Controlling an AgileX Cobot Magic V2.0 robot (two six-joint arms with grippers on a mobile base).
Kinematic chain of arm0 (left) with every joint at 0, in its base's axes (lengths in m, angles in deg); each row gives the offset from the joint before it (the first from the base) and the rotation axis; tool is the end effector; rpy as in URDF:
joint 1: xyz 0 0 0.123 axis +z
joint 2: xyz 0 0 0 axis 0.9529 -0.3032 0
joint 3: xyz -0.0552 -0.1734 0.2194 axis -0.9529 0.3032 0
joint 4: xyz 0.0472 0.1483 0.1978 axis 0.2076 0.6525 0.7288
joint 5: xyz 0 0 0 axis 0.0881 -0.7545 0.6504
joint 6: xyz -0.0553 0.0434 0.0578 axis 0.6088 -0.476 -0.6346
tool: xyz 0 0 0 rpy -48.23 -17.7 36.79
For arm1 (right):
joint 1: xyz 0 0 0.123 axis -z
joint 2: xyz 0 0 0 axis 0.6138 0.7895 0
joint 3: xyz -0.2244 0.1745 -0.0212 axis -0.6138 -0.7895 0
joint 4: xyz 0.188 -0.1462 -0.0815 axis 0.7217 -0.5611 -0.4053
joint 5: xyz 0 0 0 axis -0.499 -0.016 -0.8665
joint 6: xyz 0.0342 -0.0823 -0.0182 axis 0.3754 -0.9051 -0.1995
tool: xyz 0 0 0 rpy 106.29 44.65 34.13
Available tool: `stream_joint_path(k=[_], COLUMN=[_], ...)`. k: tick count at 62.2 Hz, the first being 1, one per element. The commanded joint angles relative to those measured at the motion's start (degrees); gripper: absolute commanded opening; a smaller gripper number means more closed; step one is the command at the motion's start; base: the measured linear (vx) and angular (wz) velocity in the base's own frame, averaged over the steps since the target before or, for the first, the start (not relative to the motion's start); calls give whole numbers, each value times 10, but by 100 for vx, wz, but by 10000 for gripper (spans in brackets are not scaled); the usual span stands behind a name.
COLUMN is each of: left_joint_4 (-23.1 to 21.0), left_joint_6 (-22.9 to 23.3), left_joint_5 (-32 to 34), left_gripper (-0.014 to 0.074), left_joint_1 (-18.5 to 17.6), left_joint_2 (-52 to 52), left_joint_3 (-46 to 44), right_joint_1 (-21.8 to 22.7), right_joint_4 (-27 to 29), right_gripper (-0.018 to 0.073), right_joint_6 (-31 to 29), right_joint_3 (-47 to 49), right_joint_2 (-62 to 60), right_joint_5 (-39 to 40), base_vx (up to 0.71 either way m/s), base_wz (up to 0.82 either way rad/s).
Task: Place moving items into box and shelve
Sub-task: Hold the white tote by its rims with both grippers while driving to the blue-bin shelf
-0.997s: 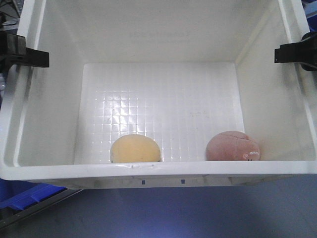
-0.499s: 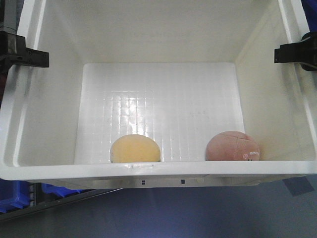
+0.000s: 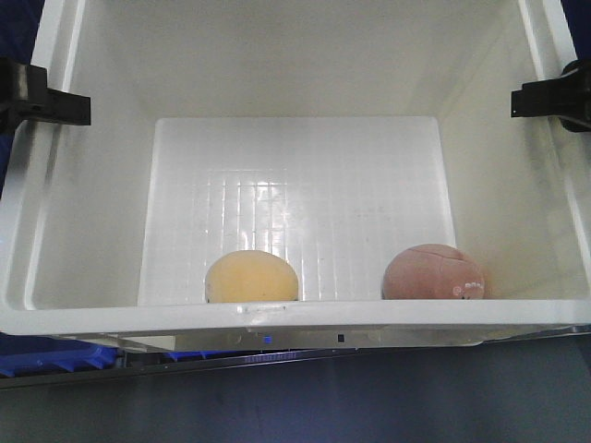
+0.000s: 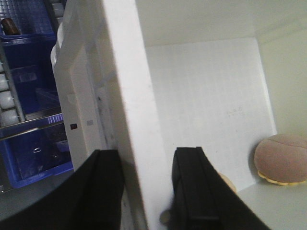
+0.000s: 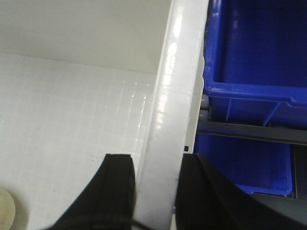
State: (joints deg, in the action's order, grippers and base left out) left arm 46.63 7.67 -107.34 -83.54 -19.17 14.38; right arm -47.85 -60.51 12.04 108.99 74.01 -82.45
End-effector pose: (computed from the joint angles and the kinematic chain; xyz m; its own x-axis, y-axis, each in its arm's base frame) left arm 0.1923 -0.0713 0.4121 -0.7327 -0.0569 -0.6782 0.2950 0.8714 -0.3919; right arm 0.2063 0.0500 0.4021 -0.6392 -0.0976 -0.7628 -0.2736 0.9559 0.1070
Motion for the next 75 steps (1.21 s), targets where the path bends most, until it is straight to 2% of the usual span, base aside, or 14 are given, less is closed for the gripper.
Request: stream_joint_path(k=[1,39,75], left_joint_4=[-38,-38,-38], left_joint_6=[-12,-12,-12], left_joint_5=[70,70,70], left_gripper=[-6,-6,-6], left_joint_1=[-3,-3,-3], left_joint_2=[17,17,17], left_joint_3=[-25,-25,-25], right_joint_1=[2,2,2], right_joint_4=[12,12,12], right_gripper=[-6,-6,-6], right_joint_6=[-10,-10,-10], right_joint_3=[25,25,25], right_joint_2=[-17,-17,-17], right_joint_5=[83,83,83], base_vx=[7,6,8], base_wz=[28,21,4])
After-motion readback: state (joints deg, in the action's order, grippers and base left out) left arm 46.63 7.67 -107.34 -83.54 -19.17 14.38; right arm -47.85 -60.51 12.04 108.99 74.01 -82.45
